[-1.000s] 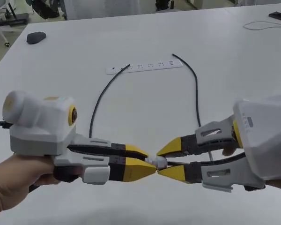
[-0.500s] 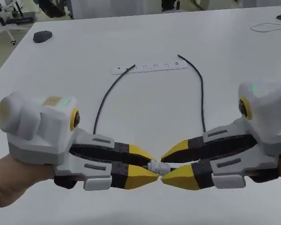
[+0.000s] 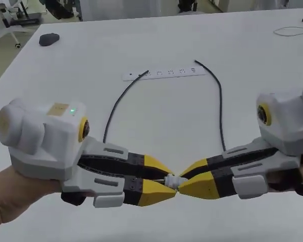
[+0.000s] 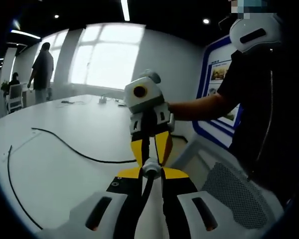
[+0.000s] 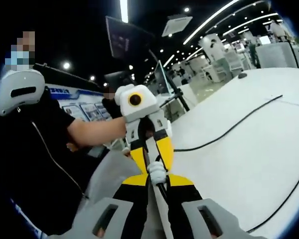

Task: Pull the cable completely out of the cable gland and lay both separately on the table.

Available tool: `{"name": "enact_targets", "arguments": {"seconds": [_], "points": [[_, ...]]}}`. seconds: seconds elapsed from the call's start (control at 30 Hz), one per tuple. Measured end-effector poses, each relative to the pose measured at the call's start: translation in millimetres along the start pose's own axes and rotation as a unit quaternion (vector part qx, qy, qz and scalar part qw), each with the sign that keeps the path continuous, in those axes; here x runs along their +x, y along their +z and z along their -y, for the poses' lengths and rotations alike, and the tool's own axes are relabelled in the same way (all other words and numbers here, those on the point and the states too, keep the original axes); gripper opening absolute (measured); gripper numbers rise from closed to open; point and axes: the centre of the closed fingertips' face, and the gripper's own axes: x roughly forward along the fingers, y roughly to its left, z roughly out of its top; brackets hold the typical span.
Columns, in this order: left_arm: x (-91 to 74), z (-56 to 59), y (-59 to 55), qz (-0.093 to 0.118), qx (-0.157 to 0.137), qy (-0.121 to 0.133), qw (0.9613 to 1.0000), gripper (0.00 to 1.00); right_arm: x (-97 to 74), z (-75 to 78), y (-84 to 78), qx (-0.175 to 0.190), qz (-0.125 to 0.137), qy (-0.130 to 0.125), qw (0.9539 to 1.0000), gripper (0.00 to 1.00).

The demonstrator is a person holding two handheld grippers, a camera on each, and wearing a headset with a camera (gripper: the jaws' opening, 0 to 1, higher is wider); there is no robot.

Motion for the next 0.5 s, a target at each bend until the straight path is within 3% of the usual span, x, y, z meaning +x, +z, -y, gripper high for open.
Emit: {"name": "enact_targets", "arguments": {"seconds": [0.07, 0.17, 0.23, 0.27, 0.3, 0.33, 0.5], "points": [[0.3, 0.5, 0.0, 0.000, 0.001, -0.002, 1.0000, 0.14, -0.2, -2.0, -0.6, -0.008, -0.006, 0.000, 1.0000, 0.08], [0.2, -0.8, -0.2, 0.000, -0.002, -0.001, 1.0000, 0.14, -0.8, -1.1, 0.0, -0.050, -0.010, -0.015, 0.9986, 0.07], [-0.7, -2.7, 0.2, 0.003, -0.016, 0.000, 0.9999, 0.14, -0.6, -2.0, 1.1, -0.090, -0.009, -0.026, 0.9956, 0.07], [-1.9, -0.5, 0.9, 0.005, -0.051, -0.006, 0.9987, 0.14, 0.1, -5.5, 2.0, -0.115, -0.005, -0.024, 0.9930, 0.07], [-3.0, -0.5, 1.2, 0.007, -0.057, -0.010, 0.9983, 0.14, 0.0, -6.2, 3.2, -0.128, -0.001, -0.029, 0.9914, 0.07], [-4.3, -3.0, 2.7, 0.014, -0.043, -0.005, 0.9990, 0.14, -1.0, -5.5, 6.0, -0.164, 0.005, -0.041, 0.9856, 0.07], [-3.6, -4.4, 4.9, 0.018, -0.050, -0.004, 0.9986, 0.14, -1.0, -5.6, 6.2, -0.255, -0.008, -0.076, 0.9639, 0.07]]}}
